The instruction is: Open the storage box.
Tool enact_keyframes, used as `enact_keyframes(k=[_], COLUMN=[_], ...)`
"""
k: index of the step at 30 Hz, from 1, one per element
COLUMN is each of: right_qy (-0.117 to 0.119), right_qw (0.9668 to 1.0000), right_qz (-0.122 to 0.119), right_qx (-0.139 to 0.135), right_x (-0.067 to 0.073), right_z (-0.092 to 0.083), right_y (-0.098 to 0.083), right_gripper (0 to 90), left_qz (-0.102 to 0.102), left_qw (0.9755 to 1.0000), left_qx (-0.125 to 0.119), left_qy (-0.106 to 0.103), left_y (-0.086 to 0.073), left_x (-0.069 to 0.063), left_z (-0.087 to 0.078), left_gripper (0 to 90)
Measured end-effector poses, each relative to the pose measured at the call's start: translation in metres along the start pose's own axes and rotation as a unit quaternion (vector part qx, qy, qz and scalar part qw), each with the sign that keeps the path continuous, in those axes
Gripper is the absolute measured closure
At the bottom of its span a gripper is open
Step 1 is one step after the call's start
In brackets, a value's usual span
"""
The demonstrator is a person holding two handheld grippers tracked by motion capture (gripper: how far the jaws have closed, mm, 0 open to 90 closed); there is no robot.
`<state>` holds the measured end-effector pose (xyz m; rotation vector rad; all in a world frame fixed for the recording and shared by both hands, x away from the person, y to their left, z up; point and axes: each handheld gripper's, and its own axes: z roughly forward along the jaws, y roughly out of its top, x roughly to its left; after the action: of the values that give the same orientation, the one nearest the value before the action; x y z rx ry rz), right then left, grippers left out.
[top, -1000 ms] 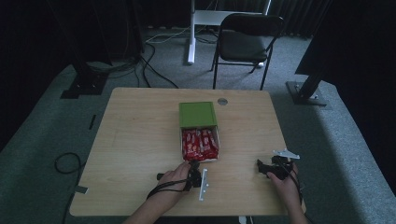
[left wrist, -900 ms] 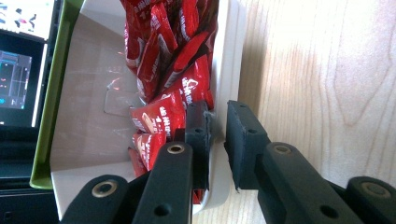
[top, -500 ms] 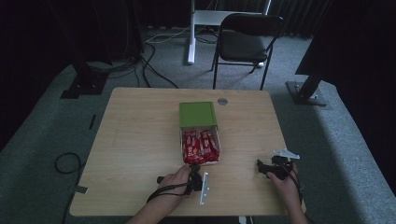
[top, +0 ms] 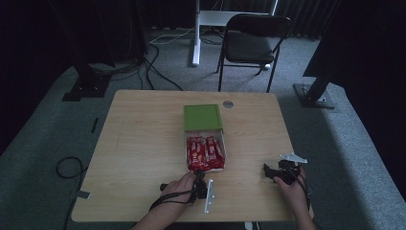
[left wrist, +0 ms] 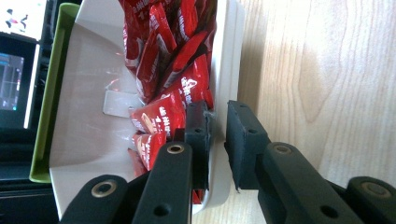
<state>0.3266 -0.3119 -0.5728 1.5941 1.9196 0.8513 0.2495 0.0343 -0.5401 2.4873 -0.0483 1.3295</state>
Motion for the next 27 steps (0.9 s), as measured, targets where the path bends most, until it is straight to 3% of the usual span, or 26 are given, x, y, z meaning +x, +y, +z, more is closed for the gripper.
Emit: enact_keyframes(k=[3,8,11,20,24,27], right_qy=[0.000,0.000,0.000,0.000,0.000,0.000], right_qw=[1.0000,1.0000,1.0000,1.0000,1.0000,1.0000], right_qz=[0.001,0.000,0.000,0.000,0.001,0.000], right_qx=[0.000,0.000,0.000,0.000,0.000,0.000], right_x=[0.000,0.000,0.000,0.000,0.000,0.000], right_z=[0.000,0.000,0.000,0.000,0.000,0.000], right_y=[0.000,0.000,0.000,0.000,0.000,0.000], right_gripper=[11.4,11.4,11.4,11.4,11.4,11.4], left_qz=[-0.006,-0.042,-0.047,-0.061,-0.081,-0.080], left_qw=[1.0000,0.9985,0.9978,0.9964,0.9945,0.9948], left_qx=[-0.005,-0.021,-0.027,-0.037,-0.050,-0.049], left_qy=[-0.006,-0.027,-0.039,-0.046,-0.044,-0.040], left_y=[-0.001,-0.003,-0.003,-0.006,-0.011,-0.017], left_x=[0.000,0.004,0.006,0.007,0.010,0.011], left_z=[0.000,-0.002,-0.004,-0.014,-0.020,-0.024], left_gripper=[75.2,70.3,66.6,62.3,61.9,58.9])
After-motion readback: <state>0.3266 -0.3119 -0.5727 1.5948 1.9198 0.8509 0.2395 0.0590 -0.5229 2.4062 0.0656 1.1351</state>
